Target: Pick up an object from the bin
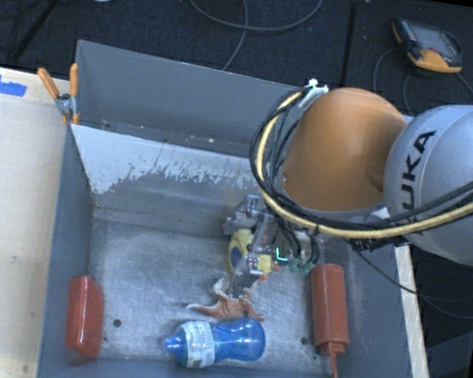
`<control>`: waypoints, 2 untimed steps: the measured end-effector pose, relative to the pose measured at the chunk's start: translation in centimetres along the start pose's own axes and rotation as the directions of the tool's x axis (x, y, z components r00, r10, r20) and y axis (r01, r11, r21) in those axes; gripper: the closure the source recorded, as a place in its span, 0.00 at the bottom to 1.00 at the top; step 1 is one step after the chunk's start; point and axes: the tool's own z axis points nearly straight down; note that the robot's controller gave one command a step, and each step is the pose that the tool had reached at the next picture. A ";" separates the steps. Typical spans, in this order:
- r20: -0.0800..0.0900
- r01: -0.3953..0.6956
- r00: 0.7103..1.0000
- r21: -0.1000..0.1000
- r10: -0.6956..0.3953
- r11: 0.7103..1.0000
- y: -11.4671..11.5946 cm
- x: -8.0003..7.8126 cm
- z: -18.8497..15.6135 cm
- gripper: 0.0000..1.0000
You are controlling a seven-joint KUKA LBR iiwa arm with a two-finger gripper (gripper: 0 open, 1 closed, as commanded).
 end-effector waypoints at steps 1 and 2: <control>0.007 -0.003 1.000 -0.001 0.003 1.000 -0.1 -0.1 -0.4 0.00; 0.013 0.070 0.997 -0.001 -0.070 0.998 -4.2 -1.0 4.6 0.00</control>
Offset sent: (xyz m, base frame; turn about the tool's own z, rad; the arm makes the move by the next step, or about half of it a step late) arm 0.0120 -0.0689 -0.0755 -0.1008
